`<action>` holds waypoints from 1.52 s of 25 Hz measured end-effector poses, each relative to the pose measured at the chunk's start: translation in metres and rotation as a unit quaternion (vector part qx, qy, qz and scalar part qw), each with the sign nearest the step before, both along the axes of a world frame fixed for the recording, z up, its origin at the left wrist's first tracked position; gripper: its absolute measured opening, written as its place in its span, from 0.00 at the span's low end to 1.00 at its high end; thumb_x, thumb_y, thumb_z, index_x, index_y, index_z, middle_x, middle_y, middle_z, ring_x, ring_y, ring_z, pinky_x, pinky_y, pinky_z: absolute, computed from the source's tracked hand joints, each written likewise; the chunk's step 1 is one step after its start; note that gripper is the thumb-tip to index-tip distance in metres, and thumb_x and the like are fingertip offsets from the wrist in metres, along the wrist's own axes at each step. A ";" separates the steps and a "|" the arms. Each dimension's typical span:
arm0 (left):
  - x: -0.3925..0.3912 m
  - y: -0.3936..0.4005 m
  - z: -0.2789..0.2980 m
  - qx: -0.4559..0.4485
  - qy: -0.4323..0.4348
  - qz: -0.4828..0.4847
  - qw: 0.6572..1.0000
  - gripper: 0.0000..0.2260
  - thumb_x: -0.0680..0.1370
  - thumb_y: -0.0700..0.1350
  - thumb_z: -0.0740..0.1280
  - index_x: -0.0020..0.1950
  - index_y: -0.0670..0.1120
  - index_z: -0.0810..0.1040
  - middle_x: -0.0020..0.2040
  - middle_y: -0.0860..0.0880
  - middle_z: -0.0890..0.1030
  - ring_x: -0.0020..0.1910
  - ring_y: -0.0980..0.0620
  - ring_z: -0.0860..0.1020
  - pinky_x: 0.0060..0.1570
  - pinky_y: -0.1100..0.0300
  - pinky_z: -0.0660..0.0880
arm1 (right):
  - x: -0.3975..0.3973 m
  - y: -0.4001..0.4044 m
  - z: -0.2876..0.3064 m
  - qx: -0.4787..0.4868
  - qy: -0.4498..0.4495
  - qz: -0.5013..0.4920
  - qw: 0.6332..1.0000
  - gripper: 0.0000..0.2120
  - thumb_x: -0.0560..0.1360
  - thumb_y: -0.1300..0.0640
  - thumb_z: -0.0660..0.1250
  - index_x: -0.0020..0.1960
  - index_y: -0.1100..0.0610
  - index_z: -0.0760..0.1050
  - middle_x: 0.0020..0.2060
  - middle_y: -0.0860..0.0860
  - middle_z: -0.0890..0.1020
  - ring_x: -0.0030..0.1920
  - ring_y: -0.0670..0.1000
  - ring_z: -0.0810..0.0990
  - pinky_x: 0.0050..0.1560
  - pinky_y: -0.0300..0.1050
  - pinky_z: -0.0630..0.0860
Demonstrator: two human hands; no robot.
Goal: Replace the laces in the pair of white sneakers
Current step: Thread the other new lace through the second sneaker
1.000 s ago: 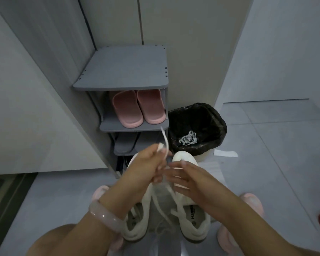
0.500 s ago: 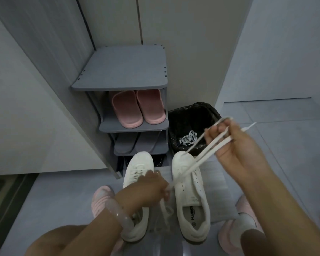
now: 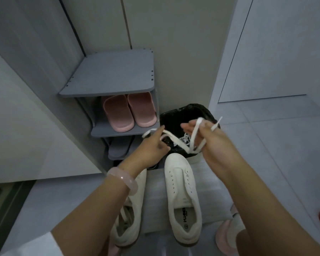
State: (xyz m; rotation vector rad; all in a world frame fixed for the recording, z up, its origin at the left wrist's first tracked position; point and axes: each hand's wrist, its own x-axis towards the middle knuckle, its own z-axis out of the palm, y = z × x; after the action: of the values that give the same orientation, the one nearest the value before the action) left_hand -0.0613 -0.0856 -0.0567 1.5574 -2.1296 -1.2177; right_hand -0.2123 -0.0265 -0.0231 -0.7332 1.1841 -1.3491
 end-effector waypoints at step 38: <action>0.005 0.078 -0.089 0.091 -0.102 0.090 0.986 0.09 0.78 0.52 0.61 0.45 0.47 0.70 0.38 0.55 0.73 0.40 0.55 0.72 0.40 0.62 0.66 | 0.019 0.054 -0.116 0.230 0.523 0.359 0.738 0.34 0.78 0.46 0.58 0.76 0.59 0.48 0.67 0.57 0.70 0.64 0.55 0.72 0.60 0.45 0.70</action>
State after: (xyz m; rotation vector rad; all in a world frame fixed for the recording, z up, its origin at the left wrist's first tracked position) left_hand -0.0563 -0.0077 -0.1458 1.9845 -1.9851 -1.2675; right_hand -0.1934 0.0274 -0.1392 -1.4488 1.7139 0.1447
